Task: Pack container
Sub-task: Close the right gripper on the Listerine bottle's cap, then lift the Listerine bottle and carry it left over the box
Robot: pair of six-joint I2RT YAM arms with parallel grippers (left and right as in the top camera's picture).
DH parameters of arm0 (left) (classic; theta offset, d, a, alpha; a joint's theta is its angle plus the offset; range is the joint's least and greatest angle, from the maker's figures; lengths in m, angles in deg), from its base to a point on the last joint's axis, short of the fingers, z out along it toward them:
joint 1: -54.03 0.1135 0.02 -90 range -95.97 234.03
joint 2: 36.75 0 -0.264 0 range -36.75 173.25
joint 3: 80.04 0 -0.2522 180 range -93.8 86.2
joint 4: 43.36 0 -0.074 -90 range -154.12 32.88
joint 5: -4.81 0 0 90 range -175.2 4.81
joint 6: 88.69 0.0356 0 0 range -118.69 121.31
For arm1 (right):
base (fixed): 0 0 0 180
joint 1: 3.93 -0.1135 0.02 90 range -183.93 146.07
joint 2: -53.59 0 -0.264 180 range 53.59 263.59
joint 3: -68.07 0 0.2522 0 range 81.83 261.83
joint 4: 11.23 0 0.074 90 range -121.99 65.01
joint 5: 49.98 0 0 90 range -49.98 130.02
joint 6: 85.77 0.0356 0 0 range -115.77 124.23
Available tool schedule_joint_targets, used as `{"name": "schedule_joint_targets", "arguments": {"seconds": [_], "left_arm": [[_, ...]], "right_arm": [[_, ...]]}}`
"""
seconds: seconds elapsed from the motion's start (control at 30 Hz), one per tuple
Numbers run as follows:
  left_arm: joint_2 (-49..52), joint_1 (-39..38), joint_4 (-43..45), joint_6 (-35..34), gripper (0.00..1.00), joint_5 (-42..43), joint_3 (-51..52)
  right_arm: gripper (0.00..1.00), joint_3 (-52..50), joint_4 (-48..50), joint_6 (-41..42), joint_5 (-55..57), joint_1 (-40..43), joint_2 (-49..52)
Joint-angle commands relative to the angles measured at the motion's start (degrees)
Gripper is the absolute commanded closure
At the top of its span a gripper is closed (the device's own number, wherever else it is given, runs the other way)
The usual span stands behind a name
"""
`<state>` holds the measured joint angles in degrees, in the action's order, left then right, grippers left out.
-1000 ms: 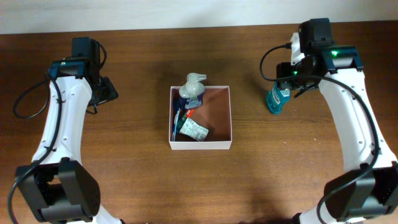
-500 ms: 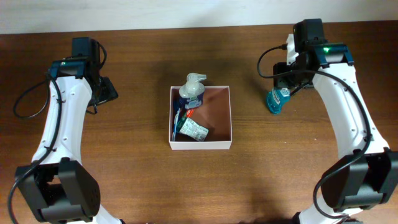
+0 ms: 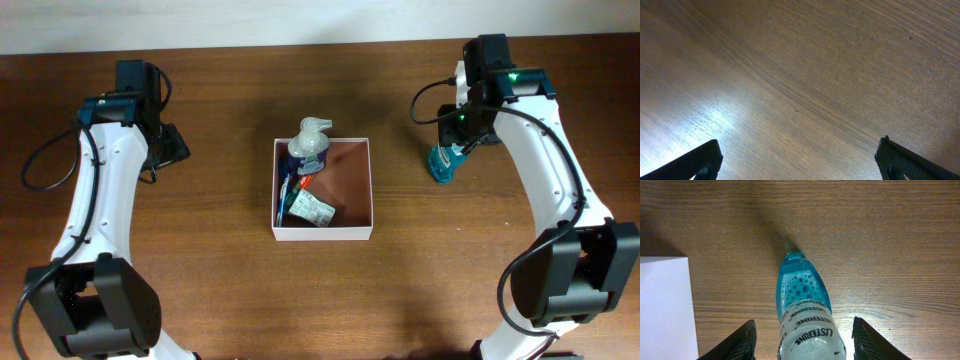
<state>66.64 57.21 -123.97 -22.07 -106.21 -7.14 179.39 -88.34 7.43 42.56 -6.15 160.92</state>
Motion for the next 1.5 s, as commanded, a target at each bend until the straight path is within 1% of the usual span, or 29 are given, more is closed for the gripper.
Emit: {"name": "schedule_joint_targets", "arguments": {"seconds": [0.0,0.2,0.33,0.43,0.6,0.77,0.87,1.0,1.1,1.47], "left_arm": [[-0.2,0.1,-0.1,0.3,0.01,0.3,-0.5],[-0.2,0.1,-0.1,0.3,0.00,0.3,-0.5],[-0.2,0.1,-0.1,0.3,0.01,0.2,-0.5],[-0.2,0.1,-0.1,0.3,0.01,0.3,-0.5],[-0.2,0.1,-0.1,0.3,0.01,0.2,-0.5],[-0.2,0.1,-0.1,0.3,0.01,0.2,-0.5],[-0.2,0.1,-0.1,0.3,0.01,0.2,-0.5],[-0.2,0.1,-0.1,0.3,0.01,0.2,-0.5],[-0.2,0.1,-0.1,0.3,0.01,0.2,-0.5],[-0.2,0.1,-0.1,0.3,0.01,0.2,-0.5]], "right_arm": [[0.46,-0.2,0.2,0.2,1.2,0.4,0.4],[0.45,-0.2,0.2,0.2,1.1,0.4,1.8],[0.47,-0.2,0.5,0.2,1.1,0.4,1.9],[0.56,-0.2,0.6,0.2,1.1,0.4,1.9],[0.58,-0.2,0.6,0.2,1.1,0.4,1.9],[0.68,-0.2,0.4,0.2,1.1,0.4,1.9],[0.71,-0.2,0.4,0.2,1.1,0.4,1.9],[0.73,-0.2,0.3,0.2,1.1,0.4,1.9],[0.76,-0.2,0.3,0.2,1.1,0.4,1.9],[0.76,2.7,-2.5,0.7,0.5,0.4,-0.8]]}}
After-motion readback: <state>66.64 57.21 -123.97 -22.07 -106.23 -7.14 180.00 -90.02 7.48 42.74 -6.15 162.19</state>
